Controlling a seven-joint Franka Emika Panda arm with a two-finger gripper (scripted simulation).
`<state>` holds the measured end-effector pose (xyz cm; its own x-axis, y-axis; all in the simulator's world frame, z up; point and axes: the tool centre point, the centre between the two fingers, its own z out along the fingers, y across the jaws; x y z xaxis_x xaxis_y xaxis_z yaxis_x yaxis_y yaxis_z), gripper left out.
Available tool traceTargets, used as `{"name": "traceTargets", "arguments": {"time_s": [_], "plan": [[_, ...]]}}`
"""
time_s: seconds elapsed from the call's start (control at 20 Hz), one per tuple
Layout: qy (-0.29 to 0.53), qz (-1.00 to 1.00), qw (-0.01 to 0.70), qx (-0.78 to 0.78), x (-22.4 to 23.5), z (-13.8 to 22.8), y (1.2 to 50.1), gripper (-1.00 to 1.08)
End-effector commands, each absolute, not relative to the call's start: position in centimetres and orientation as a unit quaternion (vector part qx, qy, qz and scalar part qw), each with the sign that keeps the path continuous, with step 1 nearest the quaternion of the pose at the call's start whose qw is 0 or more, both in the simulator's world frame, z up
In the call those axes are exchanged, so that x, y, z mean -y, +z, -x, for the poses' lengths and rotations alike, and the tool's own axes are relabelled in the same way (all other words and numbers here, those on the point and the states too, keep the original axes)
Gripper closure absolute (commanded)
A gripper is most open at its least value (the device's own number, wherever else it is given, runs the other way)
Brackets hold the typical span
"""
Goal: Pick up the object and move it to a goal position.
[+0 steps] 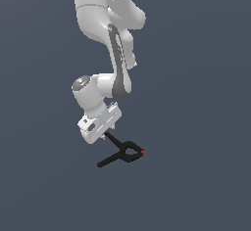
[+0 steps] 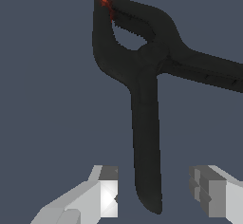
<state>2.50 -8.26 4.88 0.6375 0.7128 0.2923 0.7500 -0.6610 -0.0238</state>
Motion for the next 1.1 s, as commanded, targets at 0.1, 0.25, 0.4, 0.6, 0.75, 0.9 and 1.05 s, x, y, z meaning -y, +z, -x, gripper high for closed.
{"name": "traceTargets", "arguments": {"time_s": [0.1,0.25,0.4,0.6,0.75,0.9,1.05], "plan": [[-0.13,0.902,0.072,0.406,7.9,-2.7,3.7,-0.2],[-0.13,0.901,0.072,0.407,7.7,-2.8,2.7,-0.2],[-0.13,0.901,0.072,0.407,7.6,-2.9,2.2,-0.2],[-0.13,0.901,0.072,0.407,7.6,-2.9,2.2,1.08],[-0.13,0.901,0.072,0.407,7.6,-2.9,2.2,1.08],[-0.13,0.901,0.072,0.407,7.6,-2.9,2.2,1.08],[-0.13,0.901,0.071,0.407,7.6,-2.9,2.2,1.08]]}}
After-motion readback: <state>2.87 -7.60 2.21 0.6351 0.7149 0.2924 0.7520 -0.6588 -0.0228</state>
